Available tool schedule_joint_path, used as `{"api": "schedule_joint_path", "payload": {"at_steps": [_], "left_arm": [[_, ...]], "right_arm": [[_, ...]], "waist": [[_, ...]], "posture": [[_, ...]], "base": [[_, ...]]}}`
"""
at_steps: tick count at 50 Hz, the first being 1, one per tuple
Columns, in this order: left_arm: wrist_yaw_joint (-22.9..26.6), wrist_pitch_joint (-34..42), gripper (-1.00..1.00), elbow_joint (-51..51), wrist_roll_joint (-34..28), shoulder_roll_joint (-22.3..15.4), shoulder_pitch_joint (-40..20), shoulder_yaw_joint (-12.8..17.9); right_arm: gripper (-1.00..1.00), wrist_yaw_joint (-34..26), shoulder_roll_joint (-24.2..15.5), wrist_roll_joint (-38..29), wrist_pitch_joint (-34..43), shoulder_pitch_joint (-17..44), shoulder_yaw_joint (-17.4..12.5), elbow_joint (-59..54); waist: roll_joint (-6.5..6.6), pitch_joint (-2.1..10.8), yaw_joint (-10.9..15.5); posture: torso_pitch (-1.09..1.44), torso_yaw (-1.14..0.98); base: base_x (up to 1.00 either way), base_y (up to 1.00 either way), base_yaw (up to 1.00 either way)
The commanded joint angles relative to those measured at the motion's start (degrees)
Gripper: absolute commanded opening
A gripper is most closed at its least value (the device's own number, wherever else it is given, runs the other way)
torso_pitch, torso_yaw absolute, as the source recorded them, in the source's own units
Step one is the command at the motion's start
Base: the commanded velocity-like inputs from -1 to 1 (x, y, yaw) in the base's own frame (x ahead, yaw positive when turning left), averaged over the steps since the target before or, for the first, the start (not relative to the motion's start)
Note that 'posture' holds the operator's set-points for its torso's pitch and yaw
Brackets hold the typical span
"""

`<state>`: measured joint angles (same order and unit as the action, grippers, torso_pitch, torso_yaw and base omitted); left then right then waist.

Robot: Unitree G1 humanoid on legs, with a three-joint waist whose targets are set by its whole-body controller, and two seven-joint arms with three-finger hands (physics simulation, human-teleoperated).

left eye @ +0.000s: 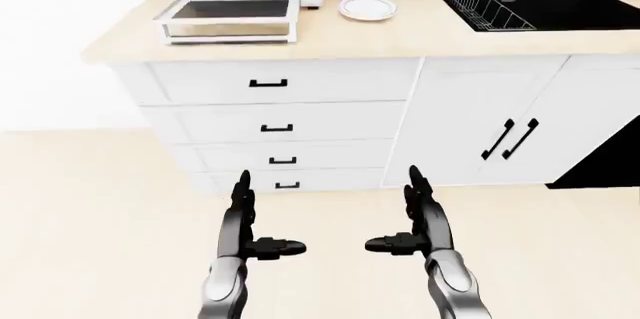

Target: Pick the bread from the rack and place it on the plate on the counter.

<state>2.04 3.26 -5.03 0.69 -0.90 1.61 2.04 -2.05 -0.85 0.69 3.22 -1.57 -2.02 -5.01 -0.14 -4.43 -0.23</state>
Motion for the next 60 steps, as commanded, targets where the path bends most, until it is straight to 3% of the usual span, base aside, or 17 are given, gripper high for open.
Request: {"api": "schedule_joint_path", "payload": {"at_steps": [1,3,5,8,24,25,31,36,40,43,44,46,49,53,55,57,60], "left_arm": [[-0.27,-0.49,1.00,6.27,0.39,-0.93,-4.50,0.93],[-0.37,0.68,1.00,6.70,0.08,-1.04,-5.75,0.93],[-0.34,2.20,1.00,7.61,-0.22,-1.26,-6.98,0.90],[-0.04,4.72,1.00,9.84,-0.47,-1.81,-8.49,1.24],[1.17,24.23,1.00,19.83,-0.06,-7.25,-29.64,4.24],[1.14,24.74,1.00,19.59,0.12,-7.78,-30.90,4.59],[-0.03,27.86,1.00,20.27,2.22,-10.86,-37.24,6.57],[0.51,32.25,1.00,24.68,5.14,-14.20,-38.22,8.93],[-0.54,34.62,1.00,26.57,6.40,-15.99,-40.26,9.60],[-0.89,36.28,1.00,27.70,7.00,-17.27,-41.77,10.09],[-1.03,36.59,1.00,27.80,7.09,-17.53,-42.07,10.10],[-1.60,37.33,1.00,27.48,7.17,-18.32,-44.22,10.10],[-2.31,37.93,1.00,26.97,7.28,-19.20,-46.38,10.31],[-3.10,38.26,1.00,27.27,7.58,-19.41,-46.99,10.45],[-3.31,38.23,1.00,27.67,7.59,-19.45,-46.66,10.21],[-3.56,38.85,1.00,28.70,7.73,-19.26,-46.48,9.98],[-3.75,39.08,1.00,28.83,7.90,-19.51,-46.78,10.24]], "right_arm": [[1.00,-0.36,-0.82,-0.77,-2.18,3.41,0.25,6.29],[1.00,-0.15,-0.93,-1.62,-1.34,4.40,0.01,6.24],[1.00,0.13,-0.85,-1.34,0.28,5.13,-0.46,7.76],[1.00,-0.21,-1.10,-1.19,3.05,5.89,-0.63,10.89],[1.00,-1.90,-7.42,1.31,25.26,23.77,-5.77,29.17],[1.00,-1.63,-7.87,1.54,25.94,24.66,-6.28,29.24],[1.00,-1.02,-10.10,3.67,29.67,29.28,-8.01,31.90],[1.00,-0.03,-11.78,4.98,34.21,32.99,-7.84,35.00],[1.00,0.34,-12.71,5.69,36.02,34.73,-8.11,36.31],[1.00,0.25,-13.21,5.80,36.20,34.84,-8.49,36.52],[1.00,0.42,-13.20,5.98,36.21,34.81,-8.67,36.60],[1.00,0.60,-13.04,6.14,35.72,34.65,-8.45,36.37],[1.00,0.87,-12.96,6.62,36.04,35.30,-8.22,36.71],[1.00,1.17,-12.81,6.87,35.77,35.59,-7.94,36.77],[1.00,1.20,-12.87,7.07,35.95,35.64,-8.04,37.08],[1.00,1.42,-12.76,7.28,36.12,35.44,-8.03,37.63],[1.00,1.47,-12.59,7.37,35.74,35.02,-7.94,37.55]], "waist": [[-0.45,0.05,-0.12],[-0.04,3.68,0.35],[-0.39,1.18,0.25],[-0.46,4.30,0.43],[-0.29,5.34,0.55],[0.00,6.52,0.45],[1.61,3.14,0.08],[2.16,2.89,-0.12],[0.17,2.90,0.44],[-3.64,3.18,0.85],[-1.73,2.86,0.15],[-2.85,2.66,0.35],[-1.50,2.90,0.08],[2.48,1.94,-0.72],[5.34,3.73,-0.81],[4.97,2.42,-0.43],[3.30,2.87,0.41]], "posture": [[0.00,0.00],[0.00,0.00],[0.00,0.00],[0.00,0.00],[0.00,0.00],[0.00,0.00],[0.00,0.00],[0.00,0.00],[0.00,0.00],[0.00,0.00],[0.00,0.00],[0.00,0.00],[0.00,0.00],[0.00,0.00],[0.00,0.00],[0.00,0.00],[0.00,0.00]], "base": [[0.00,0.00,0.00],[0.00,0.00,0.00],[0.00,0.00,0.00],[0.00,0.00,0.00],[0.00,0.00,0.00],[0.10,0.12,0.00],[0.20,0.13,0.00],[0.29,0.14,0.00],[0.29,0.14,0.00],[0.29,0.14,0.00],[0.29,0.13,0.00],[0.30,0.13,0.00],[0.29,0.07,0.00],[0.30,0.02,0.00],[0.29,0.01,0.00],[0.29,0.01,0.00],[0.29,0.00,0.00]]}}
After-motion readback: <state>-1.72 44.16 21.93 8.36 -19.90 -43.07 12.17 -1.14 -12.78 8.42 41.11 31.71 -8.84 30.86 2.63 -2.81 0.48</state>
